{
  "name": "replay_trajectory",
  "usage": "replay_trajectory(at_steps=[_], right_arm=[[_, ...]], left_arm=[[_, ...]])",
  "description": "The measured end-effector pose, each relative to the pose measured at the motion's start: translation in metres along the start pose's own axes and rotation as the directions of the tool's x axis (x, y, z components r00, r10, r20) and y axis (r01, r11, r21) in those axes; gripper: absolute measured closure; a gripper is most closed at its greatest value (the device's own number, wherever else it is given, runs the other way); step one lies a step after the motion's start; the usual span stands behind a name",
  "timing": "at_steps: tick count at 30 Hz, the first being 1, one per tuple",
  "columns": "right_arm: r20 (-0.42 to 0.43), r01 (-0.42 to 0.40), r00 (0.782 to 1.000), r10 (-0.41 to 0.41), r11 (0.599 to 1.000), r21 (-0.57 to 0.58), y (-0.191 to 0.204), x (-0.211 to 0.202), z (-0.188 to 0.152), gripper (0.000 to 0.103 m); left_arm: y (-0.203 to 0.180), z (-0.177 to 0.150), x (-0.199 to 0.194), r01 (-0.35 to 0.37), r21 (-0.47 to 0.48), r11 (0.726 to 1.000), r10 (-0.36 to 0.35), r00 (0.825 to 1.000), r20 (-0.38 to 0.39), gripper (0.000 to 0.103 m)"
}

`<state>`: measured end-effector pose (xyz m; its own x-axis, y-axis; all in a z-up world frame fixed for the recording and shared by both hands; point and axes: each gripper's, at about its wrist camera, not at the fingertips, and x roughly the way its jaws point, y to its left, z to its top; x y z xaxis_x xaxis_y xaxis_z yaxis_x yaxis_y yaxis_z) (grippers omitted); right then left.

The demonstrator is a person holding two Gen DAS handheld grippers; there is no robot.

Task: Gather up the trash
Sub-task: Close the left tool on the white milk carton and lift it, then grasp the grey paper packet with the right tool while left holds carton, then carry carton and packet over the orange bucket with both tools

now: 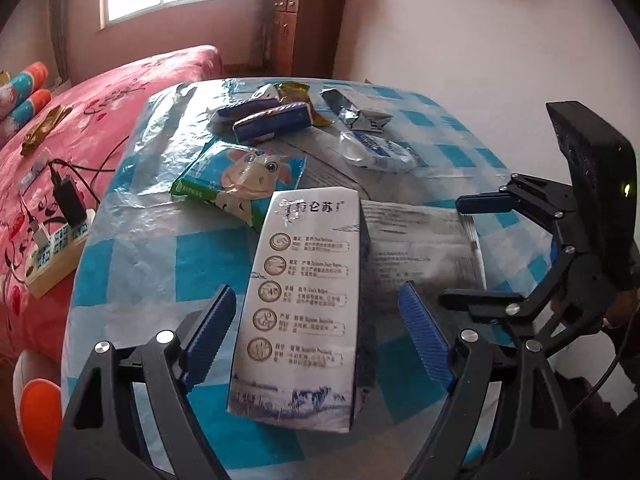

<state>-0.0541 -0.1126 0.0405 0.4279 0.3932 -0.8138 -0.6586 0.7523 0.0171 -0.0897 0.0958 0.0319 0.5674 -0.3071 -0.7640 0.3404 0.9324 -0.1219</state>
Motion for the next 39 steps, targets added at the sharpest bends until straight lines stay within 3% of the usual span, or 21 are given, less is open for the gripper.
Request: replay_trajectory(at_steps=[3,7,19,24,39], right_arm=[[-0.006,-0.023,1.000,0.023,0.999,-0.046,0.003,0.008,0.003,0.004],[-0.025,-0.080,0.997,0.078,0.995,-0.057,0.003,0.018,0.009,0.004],[-0.029,-0.092,0.995,0.092,0.996,0.011,0.010,0.026,0.009,0.006],[-0.020,-0.086,0.996,0.087,0.994,0.065,0.011,0.019,0.008,0.027],[0.046,-0.047,0.998,0.041,0.991,0.124,0.043,-0.001,0.003,0.037]], left_arm=[[0.001,0.001,0.007,-0.008,-0.018,1.000,0.008,1.000,-0.009,0.034],[0.002,-0.003,0.012,-0.006,-0.045,0.999,0.006,1.000,-0.007,0.039],[0.010,-0.012,0.002,-0.030,-0.115,0.993,0.034,0.999,0.037,0.039],[0.017,-0.016,-0.009,-0.037,-0.150,0.988,0.046,0.997,0.063,0.039],[0.035,-0.037,-0.039,-0.077,-0.195,0.978,0.099,0.990,0.101,0.039]])
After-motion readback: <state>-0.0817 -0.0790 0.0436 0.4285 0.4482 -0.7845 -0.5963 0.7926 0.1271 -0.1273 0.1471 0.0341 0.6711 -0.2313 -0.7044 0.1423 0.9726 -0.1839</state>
